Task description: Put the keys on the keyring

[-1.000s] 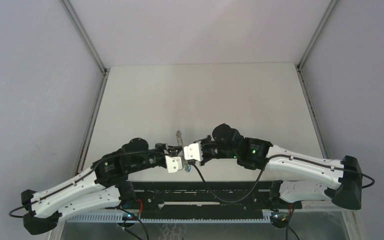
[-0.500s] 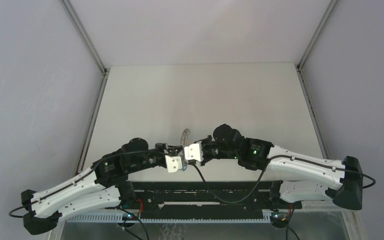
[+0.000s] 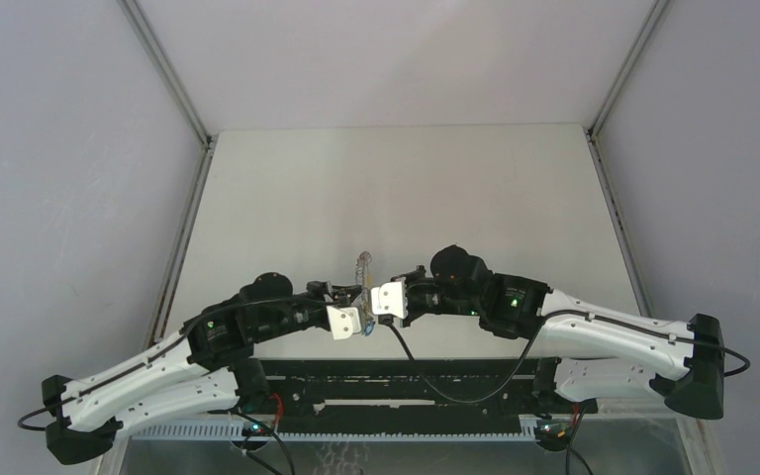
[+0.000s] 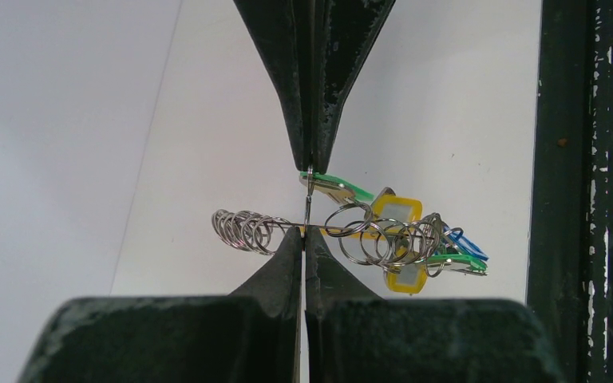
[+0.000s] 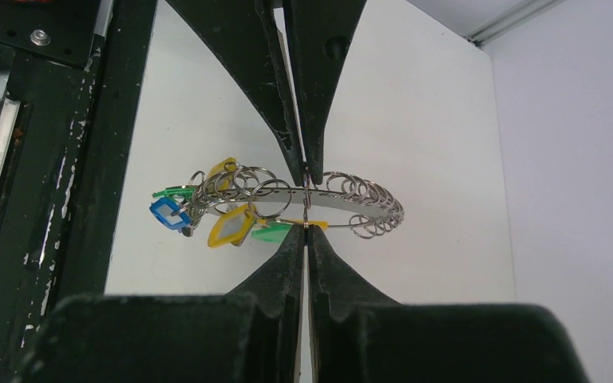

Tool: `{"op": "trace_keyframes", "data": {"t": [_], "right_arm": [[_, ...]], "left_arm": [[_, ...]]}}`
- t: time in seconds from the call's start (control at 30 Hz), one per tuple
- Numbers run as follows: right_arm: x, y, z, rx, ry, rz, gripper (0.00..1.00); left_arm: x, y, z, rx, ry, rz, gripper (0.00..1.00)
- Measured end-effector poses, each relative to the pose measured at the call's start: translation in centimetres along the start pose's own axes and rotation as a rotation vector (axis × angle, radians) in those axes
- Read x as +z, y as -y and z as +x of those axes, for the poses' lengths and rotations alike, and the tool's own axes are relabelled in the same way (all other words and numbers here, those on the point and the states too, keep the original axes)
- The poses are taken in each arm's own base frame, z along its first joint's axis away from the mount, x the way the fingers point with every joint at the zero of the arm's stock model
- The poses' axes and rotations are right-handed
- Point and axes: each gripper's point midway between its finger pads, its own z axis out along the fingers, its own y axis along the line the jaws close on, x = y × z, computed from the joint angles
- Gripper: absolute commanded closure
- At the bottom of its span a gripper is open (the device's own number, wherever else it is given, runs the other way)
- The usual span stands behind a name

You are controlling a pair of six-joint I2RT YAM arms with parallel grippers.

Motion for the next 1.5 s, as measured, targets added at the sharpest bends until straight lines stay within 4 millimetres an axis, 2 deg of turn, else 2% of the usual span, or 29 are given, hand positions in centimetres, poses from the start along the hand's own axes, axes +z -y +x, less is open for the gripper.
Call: {"op": "trace_keyframes", "data": {"t": [1.5], "right_arm": [[0.16,-0.09,0.71,0.016,-0.030,0.004,1.00]], "left_arm": [[-0.01,0.03,0.00,-0.016,0.000,-0.002,1.00]]}}
